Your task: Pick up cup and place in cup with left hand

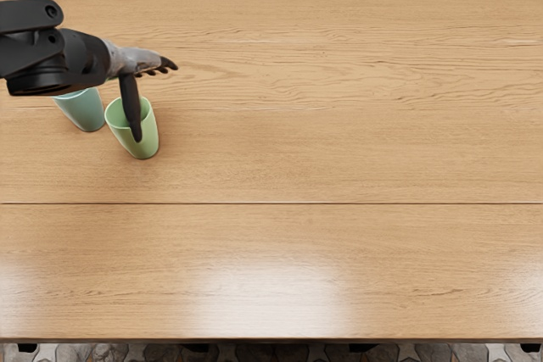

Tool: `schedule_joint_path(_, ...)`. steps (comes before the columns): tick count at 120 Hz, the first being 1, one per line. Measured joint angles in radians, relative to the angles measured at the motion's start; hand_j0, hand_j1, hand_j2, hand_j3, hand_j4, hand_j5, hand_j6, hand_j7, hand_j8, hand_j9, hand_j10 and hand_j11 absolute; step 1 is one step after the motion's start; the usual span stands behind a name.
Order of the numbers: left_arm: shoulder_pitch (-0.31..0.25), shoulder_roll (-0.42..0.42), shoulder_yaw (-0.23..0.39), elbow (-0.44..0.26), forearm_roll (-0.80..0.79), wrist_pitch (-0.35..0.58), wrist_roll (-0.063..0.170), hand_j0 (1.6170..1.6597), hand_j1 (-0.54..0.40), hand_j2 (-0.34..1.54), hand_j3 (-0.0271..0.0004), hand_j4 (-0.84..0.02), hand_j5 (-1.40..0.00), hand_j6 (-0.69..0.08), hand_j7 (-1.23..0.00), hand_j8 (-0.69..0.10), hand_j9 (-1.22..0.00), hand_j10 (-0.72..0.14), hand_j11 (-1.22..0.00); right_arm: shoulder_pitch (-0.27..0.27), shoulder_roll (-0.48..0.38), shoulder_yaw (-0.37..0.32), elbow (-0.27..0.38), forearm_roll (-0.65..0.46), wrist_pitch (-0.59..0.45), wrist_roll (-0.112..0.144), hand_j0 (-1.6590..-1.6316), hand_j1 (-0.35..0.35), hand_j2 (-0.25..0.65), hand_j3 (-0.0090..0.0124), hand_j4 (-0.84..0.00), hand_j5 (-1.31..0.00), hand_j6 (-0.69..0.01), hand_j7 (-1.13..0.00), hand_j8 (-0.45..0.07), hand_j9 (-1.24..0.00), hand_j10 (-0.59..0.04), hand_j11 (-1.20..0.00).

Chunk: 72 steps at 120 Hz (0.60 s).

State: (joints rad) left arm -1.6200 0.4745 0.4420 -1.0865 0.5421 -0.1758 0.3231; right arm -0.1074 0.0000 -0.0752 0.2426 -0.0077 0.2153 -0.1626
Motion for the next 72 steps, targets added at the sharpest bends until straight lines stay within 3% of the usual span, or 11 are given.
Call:
schedule_joint_path(36, 0.011, 0.021, 0.021, -0.097, 0.080, 0.087, 0.000, 1.6581, 0.187, 0.03, 0.0000, -0.137, -0.18, -0.138, -0.18, -0.138, -0.18, -0.137, -0.18, 0.000, 0.000, 0.000, 0.000, 0.000, 0.000, 0.000, -1.6581, -0.331, -0.003, 0.0000, -0.015, -0.02, -0.014, -0.02, -0.015, -0.02, -0.015, -0.02)
schedule_joint_path(72, 0.014, 0.056, 0.024, -0.131, 0.120, 0.115, 0.005, 1.6581, 0.106, 0.04, 0.0000, -0.205, -0.26, -0.206, -0.26, -0.206, -0.26, -0.205, -0.26, 0.000, 0.000, 0.000, 0.000, 0.000, 0.000, 0.000, -1.6581, -0.331, -0.003, 0.0000, -0.015, -0.02, -0.015, -0.02, -0.015, -0.02, -0.015, -0.02)
